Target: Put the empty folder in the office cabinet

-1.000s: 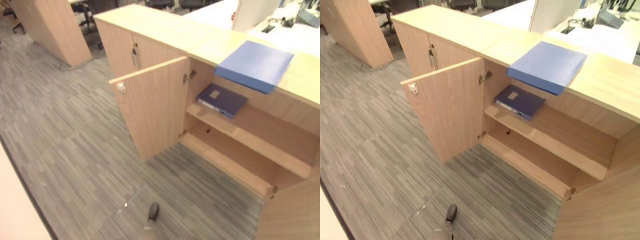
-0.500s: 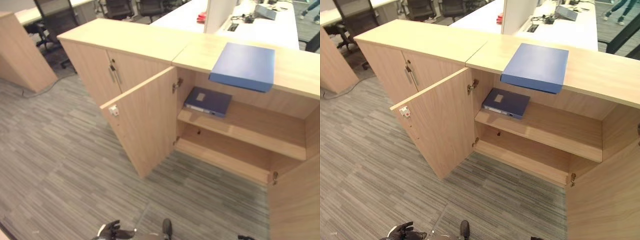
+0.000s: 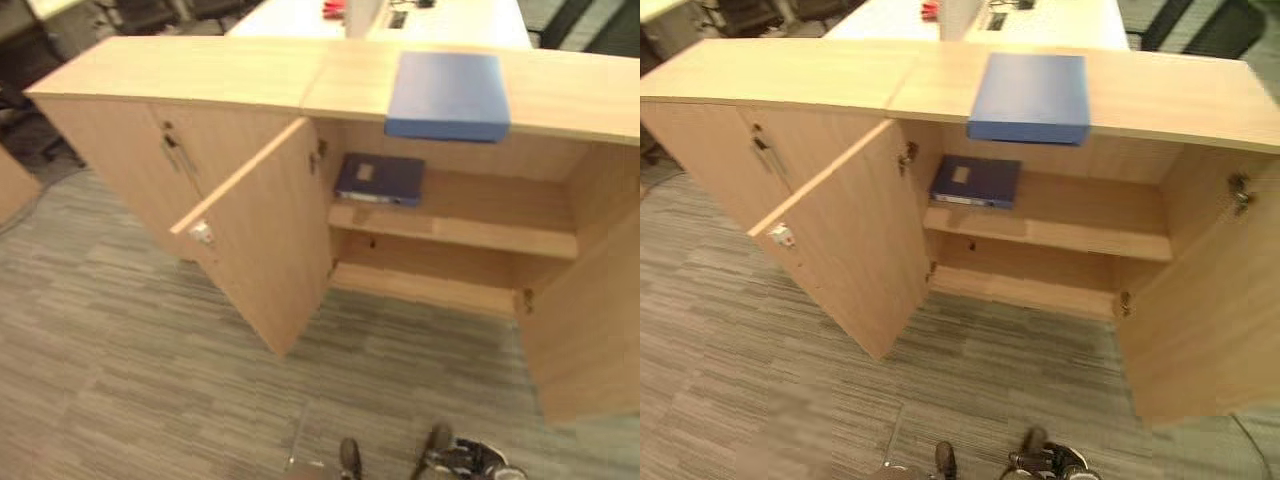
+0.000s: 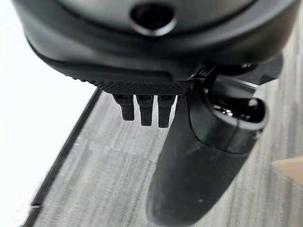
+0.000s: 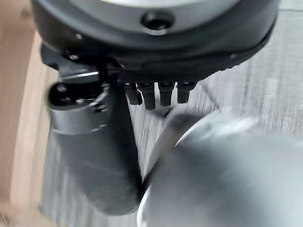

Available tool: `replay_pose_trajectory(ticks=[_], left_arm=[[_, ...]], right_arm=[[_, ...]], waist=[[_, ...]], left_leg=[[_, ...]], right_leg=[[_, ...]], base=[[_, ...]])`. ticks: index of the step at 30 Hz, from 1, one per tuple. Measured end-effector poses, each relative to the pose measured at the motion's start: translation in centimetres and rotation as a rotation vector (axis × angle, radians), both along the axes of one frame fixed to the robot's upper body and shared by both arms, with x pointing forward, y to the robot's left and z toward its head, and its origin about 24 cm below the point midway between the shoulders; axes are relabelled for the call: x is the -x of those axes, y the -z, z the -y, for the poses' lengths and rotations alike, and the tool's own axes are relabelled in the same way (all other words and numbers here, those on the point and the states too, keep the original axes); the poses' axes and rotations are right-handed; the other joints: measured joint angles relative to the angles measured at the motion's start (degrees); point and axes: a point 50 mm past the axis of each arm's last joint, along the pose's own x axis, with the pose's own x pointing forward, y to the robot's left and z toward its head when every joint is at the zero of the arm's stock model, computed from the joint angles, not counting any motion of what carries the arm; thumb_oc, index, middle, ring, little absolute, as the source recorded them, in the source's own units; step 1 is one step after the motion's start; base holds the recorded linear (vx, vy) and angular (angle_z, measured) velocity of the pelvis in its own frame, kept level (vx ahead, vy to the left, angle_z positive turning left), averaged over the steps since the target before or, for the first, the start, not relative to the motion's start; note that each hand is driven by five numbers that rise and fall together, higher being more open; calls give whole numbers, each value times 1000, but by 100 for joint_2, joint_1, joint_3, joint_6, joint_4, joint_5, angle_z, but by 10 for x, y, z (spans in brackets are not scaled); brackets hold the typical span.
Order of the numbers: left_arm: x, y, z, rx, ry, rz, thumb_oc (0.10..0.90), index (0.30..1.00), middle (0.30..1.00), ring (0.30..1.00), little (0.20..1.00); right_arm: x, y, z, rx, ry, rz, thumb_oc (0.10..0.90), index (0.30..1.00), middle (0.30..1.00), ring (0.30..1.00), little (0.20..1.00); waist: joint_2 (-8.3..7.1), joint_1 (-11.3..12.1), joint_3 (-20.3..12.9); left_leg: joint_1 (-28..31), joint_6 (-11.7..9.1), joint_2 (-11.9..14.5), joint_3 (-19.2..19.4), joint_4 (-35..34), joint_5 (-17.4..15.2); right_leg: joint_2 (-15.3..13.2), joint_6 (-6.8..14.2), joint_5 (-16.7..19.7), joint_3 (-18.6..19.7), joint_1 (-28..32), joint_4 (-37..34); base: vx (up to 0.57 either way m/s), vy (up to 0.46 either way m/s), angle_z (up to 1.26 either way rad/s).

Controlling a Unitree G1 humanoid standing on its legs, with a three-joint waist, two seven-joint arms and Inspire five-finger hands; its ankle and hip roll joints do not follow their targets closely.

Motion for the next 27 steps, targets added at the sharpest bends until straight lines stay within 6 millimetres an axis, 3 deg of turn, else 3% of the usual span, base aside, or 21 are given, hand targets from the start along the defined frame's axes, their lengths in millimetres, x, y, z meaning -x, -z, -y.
replay_pose_trajectory(ticks=[2,5,10,11,14,15,19,20,22,27], left_arm=[[-13,-1,0,-1,3,30,800,900,900,900,900],[-21,-2,1,-2,-2,74,800,900,900,900,900],[-23,-2,4,7,18,74,800,900,900,900,900],[-24,0,9,23,12,75,800,900,900,900,900],[-39,0,18,39,60,101,800,900,900,900,900],[-49,-1,23,52,73,134,800,900,900,900,900],[-64,-4,24,47,85,185,800,900,900,900,900],[-80,-8,24,44,98,225,800,900,900,900,900],[-99,-14,26,43,111,278,800,900,900,900,900],[-103,-16,26,39,115,304,800,900,900,900,900]], right_arm=[[1,1,-2,-4,-1,6,800,900,900,900,900],[8,3,-2,-5,3,-16,800,900,900,900,900],[5,1,2,-6,34,2,800,900,900,900,900],[-1,-3,10,7,51,24,800,900,900,900,900],[-16,-13,26,49,72,72,800,900,900,900,900],[-23,-20,39,89,83,95,800,900,900,900,900],[-31,-31,57,147,81,129,800,900,900,900,900],[-33,-33,60,161,82,140,800,900,900,900,900],[-32,-32,58,160,85,132,800,900,900,900,900],[-30,-24,42,118,65,116,800,900,900,900,900]], waist=[[-105,-1,13],[-268,-22,-20],[-235,-222,49],[-138,-317,94],[24,-329,213],[149,-351,343],[287,-482,465],[314,-505,563],[316,-515,656],[354,-611,656]], left_leg=[[19,-7,8,-36,-44,2],[80,-66,54,-139,-80,15],[40,-276,407,-460,20,16],[26,-382,639,-493,8,21],[-165,-573,838,-434,-45,65],[-125,-638,928,-378,-159,110],[-38,-771,1011,-336,-272,175],[-46,-824,1004,-368,-324,206],[-45,-885,958,-493,-410,247],[8,-947,1048,-603,-412,281]], right_leg=[[37,-36,214,276,-88,33],[32,-82,253,297,79,260],[171,-273,282,129,51,765],[338,-616,71,81,-66,1012],[441,-1168,-240,50,-453,1462],[499,-1463,-359,5,-514,1634],[473,-1558,-778,47,-707,2151],[369,-1533,-965,63,-858,2486],[209,-1563,-1206,56,-977,2859],[185,-1551,-1553,73,-1021,3263]], base=[[334,-237,5],[317,-297,19],[143,-163,21],[112,-120,11],[73,-54,-6],[96,-51,-7],[83,-57,-1],[95,-79,14],[122,-105,31],[144,-200,15]])
